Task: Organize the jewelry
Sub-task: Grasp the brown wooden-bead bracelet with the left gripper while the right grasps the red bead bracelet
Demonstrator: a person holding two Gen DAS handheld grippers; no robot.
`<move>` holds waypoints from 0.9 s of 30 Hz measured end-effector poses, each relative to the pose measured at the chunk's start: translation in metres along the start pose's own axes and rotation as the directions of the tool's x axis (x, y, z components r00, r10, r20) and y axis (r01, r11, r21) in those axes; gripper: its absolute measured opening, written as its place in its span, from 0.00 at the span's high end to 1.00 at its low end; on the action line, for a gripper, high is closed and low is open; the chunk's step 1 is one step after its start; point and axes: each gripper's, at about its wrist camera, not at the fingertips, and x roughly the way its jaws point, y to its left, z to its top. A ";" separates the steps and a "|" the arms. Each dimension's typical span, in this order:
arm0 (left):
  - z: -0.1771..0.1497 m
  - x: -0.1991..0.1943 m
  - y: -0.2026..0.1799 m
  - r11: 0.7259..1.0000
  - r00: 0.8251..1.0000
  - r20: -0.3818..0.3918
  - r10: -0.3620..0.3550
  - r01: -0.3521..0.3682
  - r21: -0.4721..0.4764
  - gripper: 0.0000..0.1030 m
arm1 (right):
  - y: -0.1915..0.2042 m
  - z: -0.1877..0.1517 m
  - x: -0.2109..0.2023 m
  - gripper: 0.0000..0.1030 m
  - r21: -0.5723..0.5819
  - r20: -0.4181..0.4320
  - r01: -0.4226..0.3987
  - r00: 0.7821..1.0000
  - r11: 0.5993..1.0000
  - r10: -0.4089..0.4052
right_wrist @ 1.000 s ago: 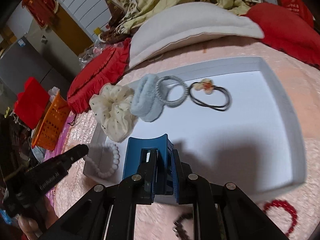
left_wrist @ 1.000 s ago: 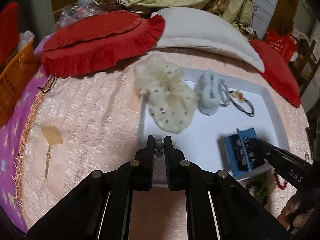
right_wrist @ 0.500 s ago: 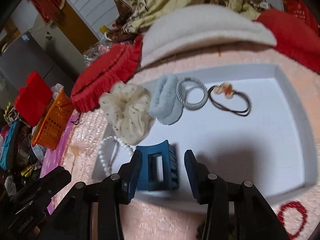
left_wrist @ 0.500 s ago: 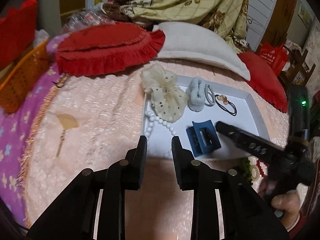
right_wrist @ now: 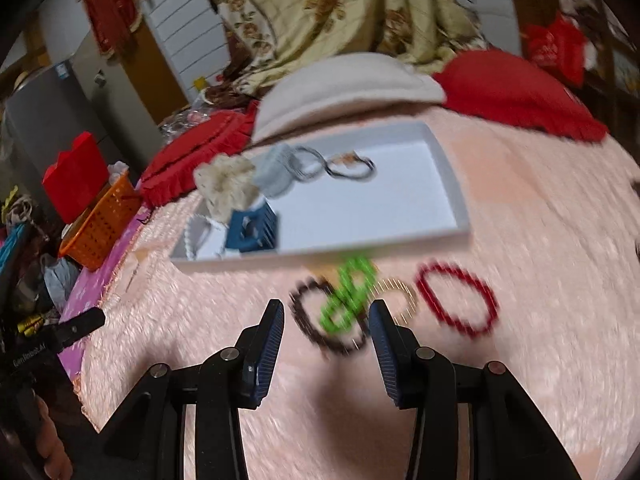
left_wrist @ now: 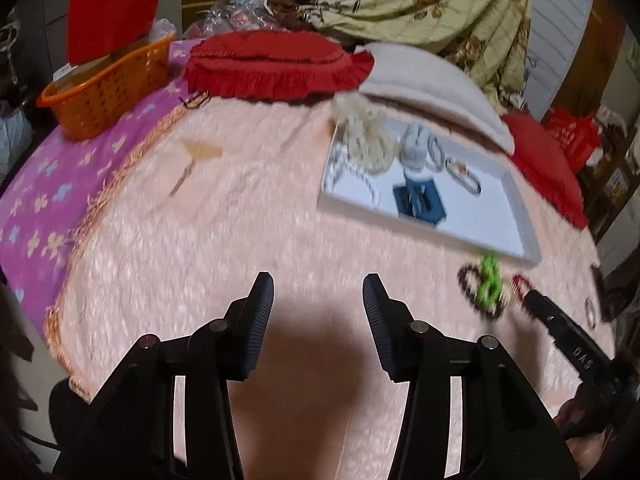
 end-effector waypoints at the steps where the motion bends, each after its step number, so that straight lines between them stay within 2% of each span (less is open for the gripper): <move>1: -0.004 -0.001 -0.002 1.000 1.000 -0.003 0.011 -0.011 0.011 0.55 | -0.005 -0.005 -0.001 0.59 0.017 -0.007 0.000 1.000 1.000 0.000; 8: -0.028 -0.012 -0.012 0.998 1.000 -0.008 0.028 -0.028 0.054 0.55 | -0.022 -0.032 -0.013 0.59 0.058 -0.048 0.004 0.999 0.998 -0.001; 12: -0.033 -0.015 -0.016 0.996 0.999 -0.008 0.034 -0.033 0.084 0.55 | -0.029 -0.038 -0.015 0.59 0.081 -0.061 0.002 0.998 0.997 0.003; 16: -0.033 -0.010 -0.015 0.996 1.000 -0.021 0.020 -0.018 0.082 0.55 | -0.045 -0.036 -0.023 0.59 0.091 -0.037 0.042 0.999 0.995 -0.038; 21: -0.028 0.012 -0.029 0.994 0.994 -0.094 -0.050 0.059 0.094 0.55 | -0.070 -0.024 -0.023 0.59 0.119 -0.031 0.089 0.996 0.989 -0.086; 27: -0.012 0.046 -0.072 0.972 0.980 -0.155 -0.127 0.154 0.177 0.56 | -0.089 -0.007 -0.008 0.59 0.087 -0.044 0.145 0.989 0.986 -0.141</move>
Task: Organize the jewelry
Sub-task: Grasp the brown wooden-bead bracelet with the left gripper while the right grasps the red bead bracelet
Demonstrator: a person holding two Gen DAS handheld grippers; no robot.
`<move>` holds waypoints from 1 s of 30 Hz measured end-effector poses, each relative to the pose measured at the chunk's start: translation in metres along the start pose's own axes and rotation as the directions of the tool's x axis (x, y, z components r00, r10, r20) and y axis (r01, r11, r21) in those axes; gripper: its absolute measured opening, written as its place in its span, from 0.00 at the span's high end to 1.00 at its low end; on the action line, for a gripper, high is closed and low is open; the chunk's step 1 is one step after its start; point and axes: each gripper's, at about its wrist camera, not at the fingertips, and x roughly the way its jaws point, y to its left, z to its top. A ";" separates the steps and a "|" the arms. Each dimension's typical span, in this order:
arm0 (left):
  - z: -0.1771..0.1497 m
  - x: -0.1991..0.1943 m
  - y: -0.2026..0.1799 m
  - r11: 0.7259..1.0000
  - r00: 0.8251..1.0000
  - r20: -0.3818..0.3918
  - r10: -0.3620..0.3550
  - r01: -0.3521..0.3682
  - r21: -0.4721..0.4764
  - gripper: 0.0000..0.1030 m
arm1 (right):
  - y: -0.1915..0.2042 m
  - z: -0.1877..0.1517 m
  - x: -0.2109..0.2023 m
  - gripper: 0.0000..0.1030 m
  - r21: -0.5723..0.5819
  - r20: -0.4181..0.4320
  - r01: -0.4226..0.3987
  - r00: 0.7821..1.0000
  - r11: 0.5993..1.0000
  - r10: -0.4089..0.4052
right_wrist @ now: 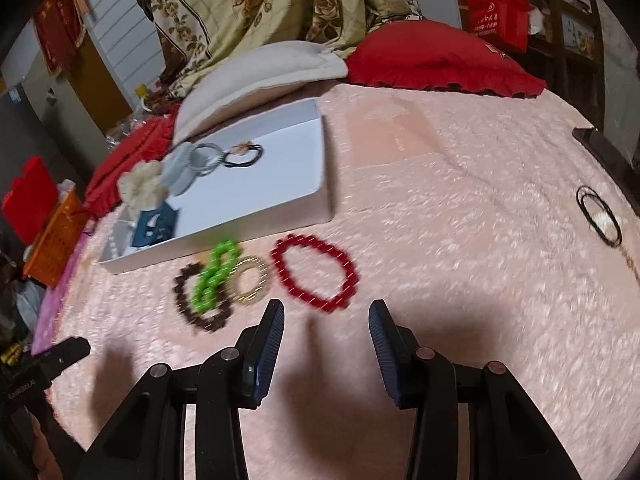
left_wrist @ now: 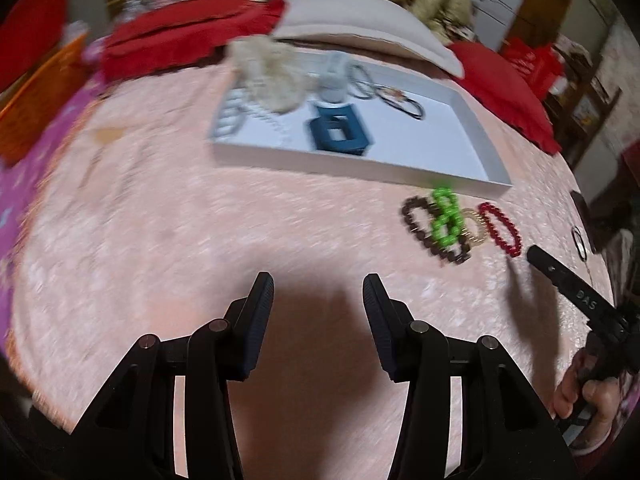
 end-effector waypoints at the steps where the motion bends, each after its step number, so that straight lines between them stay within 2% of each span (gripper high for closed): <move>1: 0.005 0.007 -0.006 1.000 1.000 -0.006 -0.015 0.015 0.017 0.56 | -0.002 0.003 0.004 0.59 -0.002 -0.004 0.004 1.000 1.000 -0.004; 4: 0.023 0.028 -0.025 0.997 0.999 -0.005 -0.043 0.043 0.066 0.62 | -0.009 0.012 0.016 0.59 -0.019 -0.013 0.022 1.000 1.000 -0.022; 13: 0.054 0.083 -0.051 0.986 0.994 -0.048 -0.100 0.106 0.127 0.62 | -0.008 0.025 0.036 0.59 -0.086 -0.014 0.033 0.999 0.996 -0.035; 19: 0.054 0.089 -0.069 0.979 0.998 -0.021 -0.058 0.060 0.195 0.63 | -0.003 0.031 0.045 0.60 -0.124 -0.010 0.058 0.998 0.991 -0.060; 20: 0.052 0.089 -0.072 0.976 0.999 -0.014 -0.046 0.048 0.211 0.74 | -0.001 0.031 0.046 0.61 -0.136 -0.006 0.068 0.998 0.988 -0.069; 21: 0.050 0.089 -0.075 0.973 0.999 -0.017 -0.043 0.046 0.227 0.92 | 0.001 0.031 0.047 0.63 -0.149 -0.002 0.079 0.997 0.986 -0.081; 23: 0.047 0.088 -0.080 0.968 0.999 -0.030 -0.034 0.041 0.248 0.92 | 0.008 0.028 0.049 0.75 -0.192 0.008 0.115 0.993 0.975 -0.116; 26: 0.047 0.079 -0.080 0.967 0.997 -0.053 -0.059 0.070 0.243 0.93 | 0.019 0.024 0.049 0.90 -0.240 0.005 0.117 0.993 0.964 -0.119; 28: 0.050 0.064 -0.075 0.971 0.997 -0.035 -0.075 0.081 0.224 0.93 | 0.020 0.024 0.048 0.91 -0.236 -0.006 0.093 0.995 0.967 -0.097; 30: 0.054 0.042 -0.068 0.972 0.993 -0.016 -0.115 0.116 0.205 0.93 | 0.015 0.028 0.043 0.91 -0.193 -0.017 0.038 0.999 0.981 -0.042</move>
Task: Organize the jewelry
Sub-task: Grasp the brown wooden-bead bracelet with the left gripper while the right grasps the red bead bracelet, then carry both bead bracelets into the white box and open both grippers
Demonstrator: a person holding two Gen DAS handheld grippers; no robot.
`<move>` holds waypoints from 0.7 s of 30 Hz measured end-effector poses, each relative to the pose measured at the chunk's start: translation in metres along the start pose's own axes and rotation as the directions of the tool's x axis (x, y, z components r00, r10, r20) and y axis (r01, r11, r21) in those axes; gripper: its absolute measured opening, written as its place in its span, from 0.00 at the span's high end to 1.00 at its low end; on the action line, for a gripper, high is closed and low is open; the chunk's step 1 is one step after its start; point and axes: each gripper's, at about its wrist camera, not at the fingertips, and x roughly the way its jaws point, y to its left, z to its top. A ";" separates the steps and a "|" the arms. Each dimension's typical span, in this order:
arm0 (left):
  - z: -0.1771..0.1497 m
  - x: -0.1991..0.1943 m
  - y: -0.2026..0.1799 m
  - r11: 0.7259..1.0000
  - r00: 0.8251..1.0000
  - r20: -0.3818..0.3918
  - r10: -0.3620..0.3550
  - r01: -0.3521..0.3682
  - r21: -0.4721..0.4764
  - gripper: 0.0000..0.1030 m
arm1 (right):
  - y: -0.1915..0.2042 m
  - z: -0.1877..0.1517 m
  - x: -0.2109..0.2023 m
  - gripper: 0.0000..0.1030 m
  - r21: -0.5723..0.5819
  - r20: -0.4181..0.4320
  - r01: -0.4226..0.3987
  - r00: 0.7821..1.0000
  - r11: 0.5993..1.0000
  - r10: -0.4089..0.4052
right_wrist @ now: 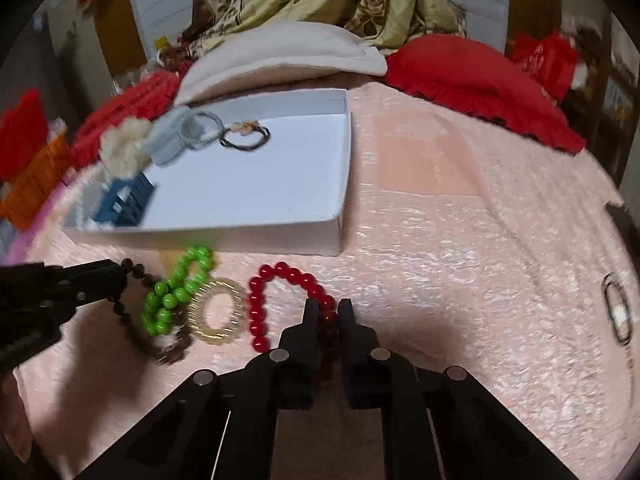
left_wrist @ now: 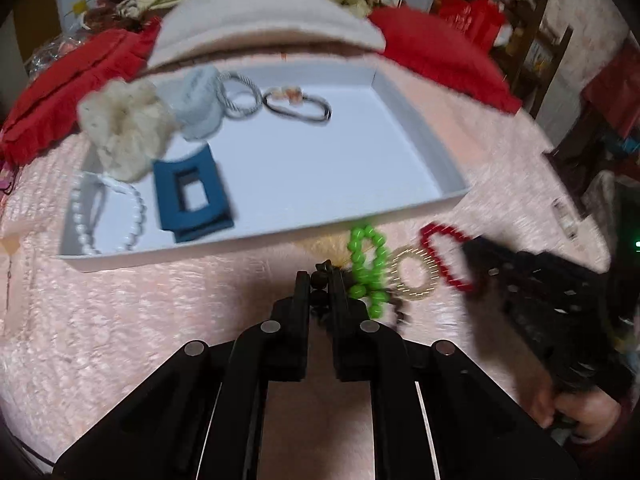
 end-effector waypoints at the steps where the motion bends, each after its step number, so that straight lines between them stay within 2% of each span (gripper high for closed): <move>1: 0.001 -0.009 0.001 1.000 1.000 0.014 -0.006 0.006 -0.002 0.93 | -0.001 0.001 -0.004 0.91 0.014 0.009 -0.015 1.000 1.000 0.015; 8: 0.010 -0.077 0.007 0.999 0.993 0.111 -0.042 0.043 -0.006 0.93 | 0.002 0.015 -0.050 0.91 0.053 0.097 -0.086 0.992 0.995 0.080; 12: 0.017 -0.096 0.010 0.998 0.989 0.134 -0.060 0.063 -0.014 0.93 | 0.013 0.024 -0.074 0.92 0.029 0.137 -0.099 0.986 0.995 0.094; 17: 0.028 -0.108 0.011 0.999 0.986 0.159 -0.050 0.051 -0.003 0.93 | 0.023 0.039 -0.089 0.91 0.015 0.170 -0.122 0.978 0.992 0.117; 21: 0.044 -0.102 0.010 0.999 0.986 0.162 -0.040 0.039 0.007 0.93 | 0.024 0.054 -0.085 0.91 0.024 0.166 -0.152 0.975 0.988 0.146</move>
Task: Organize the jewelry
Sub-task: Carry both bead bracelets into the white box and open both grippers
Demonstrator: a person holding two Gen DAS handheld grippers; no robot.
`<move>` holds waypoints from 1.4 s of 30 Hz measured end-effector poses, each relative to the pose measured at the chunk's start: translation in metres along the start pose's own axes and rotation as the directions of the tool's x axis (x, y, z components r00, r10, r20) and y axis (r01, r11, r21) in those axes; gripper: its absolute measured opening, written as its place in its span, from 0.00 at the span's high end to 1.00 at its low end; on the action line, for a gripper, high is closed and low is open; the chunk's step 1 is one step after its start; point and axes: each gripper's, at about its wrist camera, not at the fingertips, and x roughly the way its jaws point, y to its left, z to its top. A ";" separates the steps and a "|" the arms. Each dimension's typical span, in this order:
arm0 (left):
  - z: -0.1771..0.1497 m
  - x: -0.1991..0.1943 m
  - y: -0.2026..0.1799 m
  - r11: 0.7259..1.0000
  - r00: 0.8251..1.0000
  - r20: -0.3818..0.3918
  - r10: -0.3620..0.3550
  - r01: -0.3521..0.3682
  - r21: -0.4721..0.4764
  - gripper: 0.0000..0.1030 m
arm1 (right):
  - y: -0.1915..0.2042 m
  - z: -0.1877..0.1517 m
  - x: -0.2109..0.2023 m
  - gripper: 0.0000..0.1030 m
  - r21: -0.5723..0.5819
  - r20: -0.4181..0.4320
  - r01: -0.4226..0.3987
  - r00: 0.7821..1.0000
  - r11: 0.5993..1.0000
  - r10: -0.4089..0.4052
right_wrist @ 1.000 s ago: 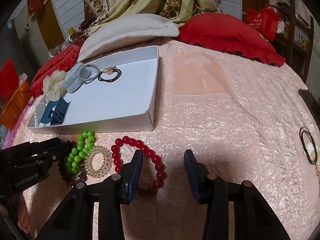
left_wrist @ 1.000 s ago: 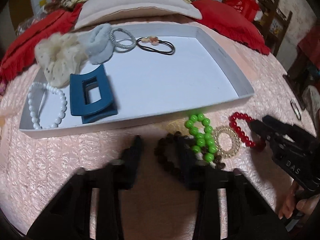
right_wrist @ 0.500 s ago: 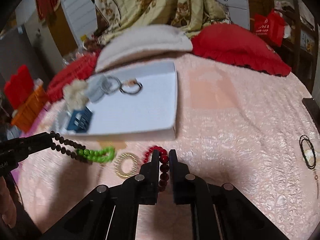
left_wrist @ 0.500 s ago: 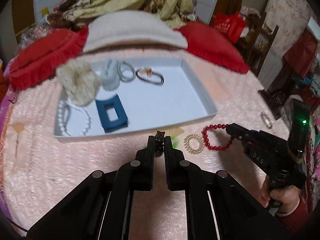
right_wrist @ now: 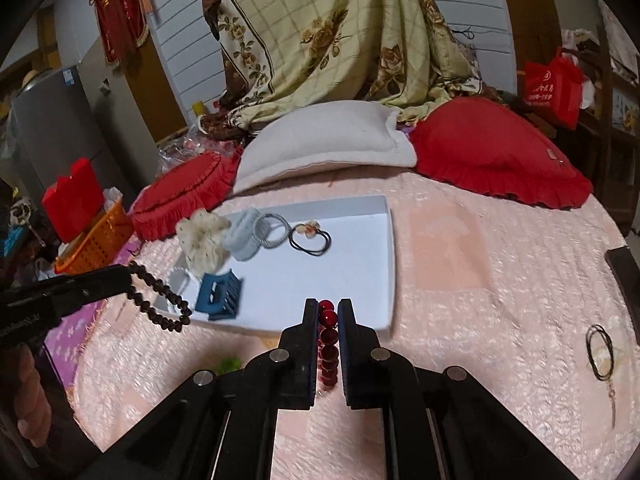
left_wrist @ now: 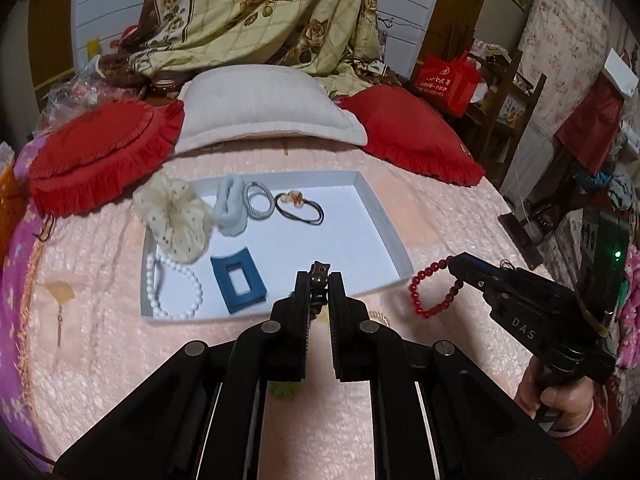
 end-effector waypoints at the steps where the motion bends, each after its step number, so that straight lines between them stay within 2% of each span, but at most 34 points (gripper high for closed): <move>1: 0.004 0.004 0.000 1.000 1.000 -0.002 0.006 -0.006 0.005 0.93 | 0.000 0.005 0.005 0.91 0.008 -0.005 -0.006 1.000 1.000 0.006; 7: 0.028 0.050 0.003 1.000 0.999 -0.052 0.013 -0.013 0.001 0.93 | -0.007 0.029 0.039 0.91 0.020 -0.040 0.018 0.999 1.000 -0.017; 13: 0.045 0.099 0.008 0.999 0.995 -0.090 0.030 -0.031 -0.010 0.93 | -0.014 0.049 0.088 0.91 0.085 -0.107 0.002 0.994 0.996 0.008; 17: 0.053 0.127 0.020 0.997 0.991 -0.116 0.072 -0.074 -0.011 0.93 | -0.004 0.058 0.113 0.91 0.121 -0.133 -0.044 0.989 0.992 0.060; 22: 0.055 0.155 0.045 0.992 0.982 -0.152 0.114 -0.121 -0.034 0.93 | 0.005 0.063 0.130 0.91 0.170 -0.120 -0.152 0.977 0.974 0.174; 26: 0.052 0.170 0.056 0.987 0.974 -0.172 0.149 -0.158 -0.042 0.93 | -0.001 0.051 0.160 0.91 0.173 -0.192 -0.089 0.974 0.981 0.122; 28: 0.051 0.172 0.060 0.989 0.974 -0.186 0.127 -0.139 -0.055 0.90 | -0.008 0.047 0.168 0.91 0.184 -0.214 -0.064 0.971 0.981 0.104; 30: 0.050 0.171 0.060 0.991 0.976 -0.192 0.099 -0.115 -0.072 0.79 | -0.014 0.044 0.172 0.91 0.201 -0.232 -0.044 0.968 0.979 0.091; 31: 0.049 0.168 0.060 0.991 0.978 -0.190 0.091 -0.107 -0.077 0.75 | -0.015 0.043 0.172 0.86 0.201 -0.240 -0.029 0.968 0.979 0.078; 32: 0.048 0.165 0.059 0.992 0.979 -0.187 0.085 -0.101 -0.079 0.69 | -0.016 0.044 0.171 0.76 0.196 -0.242 -0.015 0.968 0.981 0.063; 33: 0.048 0.161 0.056 0.992 0.980 -0.183 0.082 -0.097 -0.077 0.66 | -0.017 0.044 0.168 0.70 0.189 -0.237 -0.006 0.970 0.982 0.052; 34: 0.048 0.157 0.054 0.993 0.981 -0.178 0.079 -0.094 -0.075 0.66 | -0.017 0.045 0.163 0.59 0.181 -0.225 0.000 0.973 0.983 0.041; 37: 0.049 0.139 0.050 0.994 0.984 -0.161 0.074 -0.087 -0.073 0.66 | -0.015 0.049 0.142 0.58 0.156 -0.183 0.011 0.983 0.988 0.018; 42: 0.036 0.085 0.042 0.994 0.993 -0.082 0.085 -0.090 -0.059 0.66 | -0.003 0.040 0.093 0.58 0.034 -0.129 0.023 0.992 0.999 -0.018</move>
